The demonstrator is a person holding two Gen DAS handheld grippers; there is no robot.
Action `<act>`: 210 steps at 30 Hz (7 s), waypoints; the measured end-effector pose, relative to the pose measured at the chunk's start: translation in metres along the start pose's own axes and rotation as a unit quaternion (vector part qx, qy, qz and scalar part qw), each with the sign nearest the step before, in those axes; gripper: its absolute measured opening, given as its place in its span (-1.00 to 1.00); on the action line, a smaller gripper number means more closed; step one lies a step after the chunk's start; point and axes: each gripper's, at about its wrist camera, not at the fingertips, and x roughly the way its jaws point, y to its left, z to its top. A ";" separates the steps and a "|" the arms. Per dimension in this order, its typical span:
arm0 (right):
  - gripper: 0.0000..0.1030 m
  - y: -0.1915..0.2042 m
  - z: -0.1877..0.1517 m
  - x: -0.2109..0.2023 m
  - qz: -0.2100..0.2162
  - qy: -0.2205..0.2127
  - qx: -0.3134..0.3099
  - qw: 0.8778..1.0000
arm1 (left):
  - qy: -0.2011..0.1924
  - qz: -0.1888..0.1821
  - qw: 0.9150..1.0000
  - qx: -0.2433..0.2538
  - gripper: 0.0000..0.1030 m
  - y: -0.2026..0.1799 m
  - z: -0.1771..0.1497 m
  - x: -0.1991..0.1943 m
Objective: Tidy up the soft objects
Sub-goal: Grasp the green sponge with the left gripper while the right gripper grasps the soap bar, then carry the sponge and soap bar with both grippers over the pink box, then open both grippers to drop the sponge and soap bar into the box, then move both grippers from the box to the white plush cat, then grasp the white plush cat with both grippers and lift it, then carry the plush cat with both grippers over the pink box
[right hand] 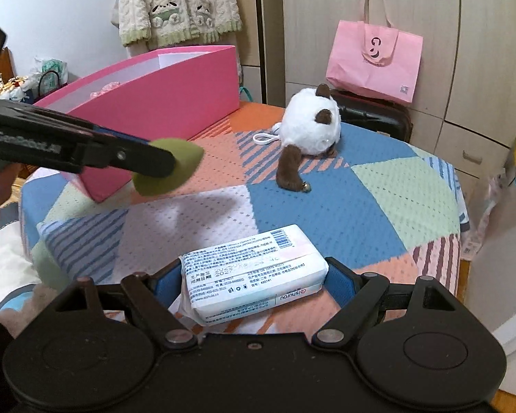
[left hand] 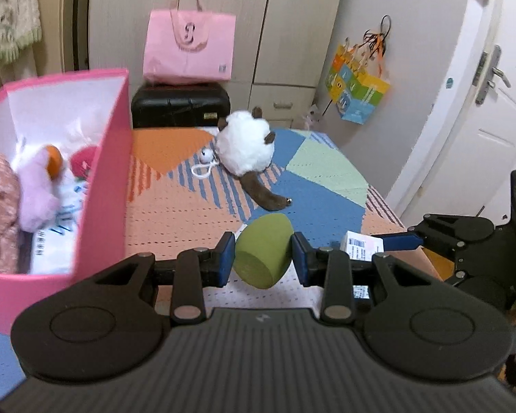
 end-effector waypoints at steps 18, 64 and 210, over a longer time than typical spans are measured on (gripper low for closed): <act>0.70 0.069 0.034 -0.046 0.089 -0.009 -0.016 0.996 | 0.079 -0.055 0.995 -0.018 -0.34 0.045 -0.015 -0.067; 0.73 0.155 0.195 0.143 0.068 0.003 -0.249 0.966 | 0.028 0.112 0.992 -0.058 -0.28 0.224 0.081 -0.025; 0.28 0.089 0.111 -0.018 0.042 -0.142 0.013 0.989 | -0.055 -0.025 0.998 0.036 -0.14 0.028 0.068 -0.089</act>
